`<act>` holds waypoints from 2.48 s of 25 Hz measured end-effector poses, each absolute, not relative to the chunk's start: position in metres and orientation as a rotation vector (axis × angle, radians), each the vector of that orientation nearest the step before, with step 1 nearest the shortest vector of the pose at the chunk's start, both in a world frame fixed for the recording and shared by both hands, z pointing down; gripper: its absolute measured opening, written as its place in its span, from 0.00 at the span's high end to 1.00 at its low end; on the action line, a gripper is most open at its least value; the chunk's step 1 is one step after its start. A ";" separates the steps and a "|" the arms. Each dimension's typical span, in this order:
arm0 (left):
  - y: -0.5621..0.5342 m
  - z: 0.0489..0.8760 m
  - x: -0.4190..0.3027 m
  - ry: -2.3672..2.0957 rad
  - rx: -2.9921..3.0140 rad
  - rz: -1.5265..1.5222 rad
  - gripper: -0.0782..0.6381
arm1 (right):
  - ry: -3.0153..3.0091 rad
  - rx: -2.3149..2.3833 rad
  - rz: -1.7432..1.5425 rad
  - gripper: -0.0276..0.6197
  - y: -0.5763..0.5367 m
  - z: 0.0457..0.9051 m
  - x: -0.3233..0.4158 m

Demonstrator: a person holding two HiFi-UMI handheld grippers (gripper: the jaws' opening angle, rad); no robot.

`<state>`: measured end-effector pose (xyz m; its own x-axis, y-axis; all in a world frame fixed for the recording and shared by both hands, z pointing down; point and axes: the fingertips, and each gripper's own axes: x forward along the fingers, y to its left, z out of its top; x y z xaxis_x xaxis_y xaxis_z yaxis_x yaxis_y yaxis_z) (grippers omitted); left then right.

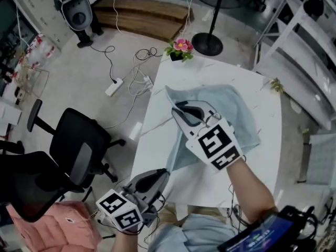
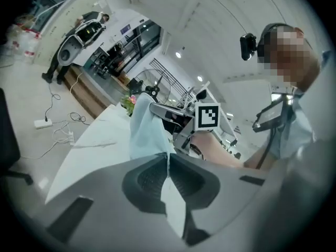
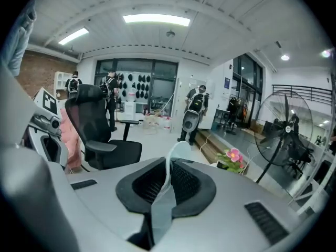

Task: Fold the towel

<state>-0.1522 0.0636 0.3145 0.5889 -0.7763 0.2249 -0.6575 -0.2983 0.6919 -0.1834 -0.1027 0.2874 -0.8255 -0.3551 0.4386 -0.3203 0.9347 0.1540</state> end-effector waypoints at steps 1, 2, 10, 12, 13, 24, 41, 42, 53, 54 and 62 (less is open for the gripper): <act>0.071 0.315 -0.160 -1.155 2.012 -0.224 0.87 | -2.617 0.455 -0.116 0.90 -0.096 0.290 -0.197; 0.079 0.317 -0.167 -1.174 1.983 -0.250 0.87 | -2.614 0.422 -0.130 0.90 -0.088 0.295 -0.210; 0.153 0.377 -0.218 -1.306 1.747 -0.323 0.87 | -2.524 0.138 -0.214 0.89 0.000 0.376 -0.308; 0.169 0.394 -0.226 -1.324 1.700 -0.324 0.87 | -2.483 0.092 -0.227 0.89 0.020 0.404 -0.322; 0.177 0.402 -0.229 -1.329 1.679 -0.323 0.87 | -2.465 0.076 -0.233 0.89 0.028 0.416 -0.328; 0.217 0.428 -0.254 -1.376 1.643 -0.320 0.88 | -2.324 -0.065 -0.135 0.65 0.070 0.495 -0.353; 0.125 0.346 -0.179 -1.198 2.059 -0.067 0.88 | -2.646 0.323 0.181 0.67 0.013 0.373 -0.238; 0.112 0.341 -0.168 -1.177 2.087 -0.049 0.88 | -2.640 0.367 0.190 0.67 0.003 0.372 -0.218; -0.018 0.322 -0.010 -0.872 2.344 0.113 0.88 | -2.481 0.930 0.308 0.68 -0.076 0.379 0.040; -0.029 0.325 0.004 -0.858 2.352 0.126 0.88 | -2.465 0.973 0.325 0.68 -0.079 0.382 0.062; -0.110 0.391 0.082 -0.858 2.340 0.321 0.83 | -2.357 1.156 0.502 0.67 -0.087 0.430 0.175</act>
<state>0.0818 -0.1096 0.3905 0.7597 -0.4999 0.4158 -0.6501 -0.5981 0.4687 0.1748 -0.0874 0.4304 -0.5381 -0.6369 0.5521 -0.8066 0.5791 -0.1181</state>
